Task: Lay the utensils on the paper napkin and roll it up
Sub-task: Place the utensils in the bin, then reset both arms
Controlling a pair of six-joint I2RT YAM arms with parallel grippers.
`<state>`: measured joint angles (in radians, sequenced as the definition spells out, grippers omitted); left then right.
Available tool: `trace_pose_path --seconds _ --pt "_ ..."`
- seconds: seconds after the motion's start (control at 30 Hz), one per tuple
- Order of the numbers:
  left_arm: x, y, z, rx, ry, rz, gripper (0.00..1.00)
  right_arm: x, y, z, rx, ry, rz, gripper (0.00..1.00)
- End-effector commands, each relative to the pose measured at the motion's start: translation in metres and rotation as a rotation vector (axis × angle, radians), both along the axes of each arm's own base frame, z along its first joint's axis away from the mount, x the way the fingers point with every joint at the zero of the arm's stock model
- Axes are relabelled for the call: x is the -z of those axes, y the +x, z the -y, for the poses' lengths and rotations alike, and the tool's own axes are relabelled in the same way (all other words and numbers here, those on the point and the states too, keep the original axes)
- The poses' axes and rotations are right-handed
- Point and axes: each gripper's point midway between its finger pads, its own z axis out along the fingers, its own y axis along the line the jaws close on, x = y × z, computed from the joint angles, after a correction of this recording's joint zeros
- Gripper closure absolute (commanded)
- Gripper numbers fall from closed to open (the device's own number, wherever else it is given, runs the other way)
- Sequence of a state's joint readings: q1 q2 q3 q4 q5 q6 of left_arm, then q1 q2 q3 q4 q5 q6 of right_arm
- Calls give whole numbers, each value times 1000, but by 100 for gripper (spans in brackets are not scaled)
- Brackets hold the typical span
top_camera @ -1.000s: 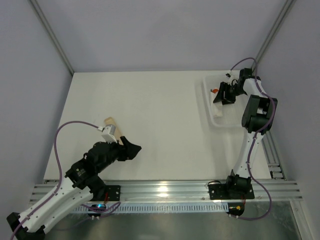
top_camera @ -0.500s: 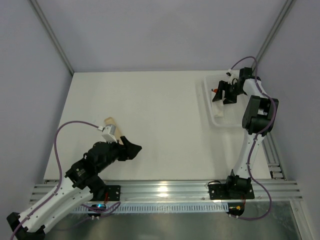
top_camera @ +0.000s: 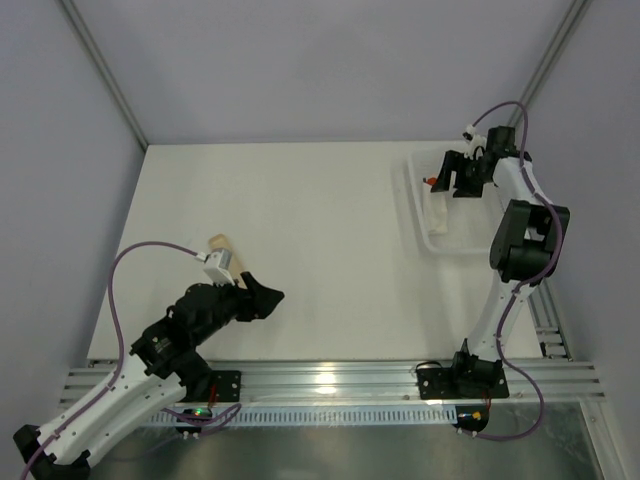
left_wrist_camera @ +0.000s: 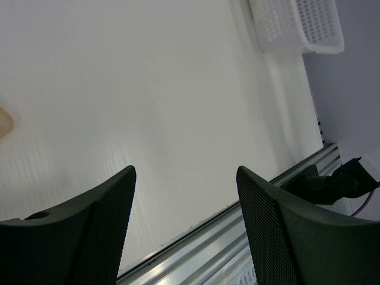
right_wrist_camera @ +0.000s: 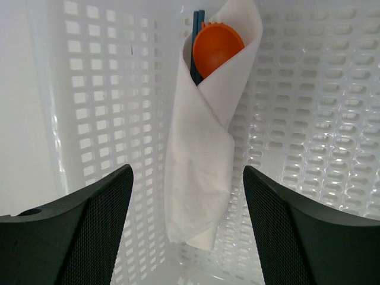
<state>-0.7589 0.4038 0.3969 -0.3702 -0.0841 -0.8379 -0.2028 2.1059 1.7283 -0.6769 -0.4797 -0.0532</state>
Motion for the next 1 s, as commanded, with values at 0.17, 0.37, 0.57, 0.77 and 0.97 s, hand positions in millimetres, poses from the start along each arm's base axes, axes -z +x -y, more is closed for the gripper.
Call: trace_pose_path --seconds 0.17,0.37,0.57,0.77,0.97 --pt "-19 7 2 -17 -27 47 25 -78 2 10 105 -148 174 14" --pt "-22 12 -1 -45 -6 47 21 -139 -25 -29 147 -239 301 1" --pt "-33 20 -5 -93 20 39 8 -171 -70 -86 142 -213 369 1" --pt "-21 29 -21 -221 72 -43 1 -142 -121 -161 59 -127 342 0" --pt "-2 28 -10 -236 19 -141 1 -96 -182 -209 -36 -105 282 1"
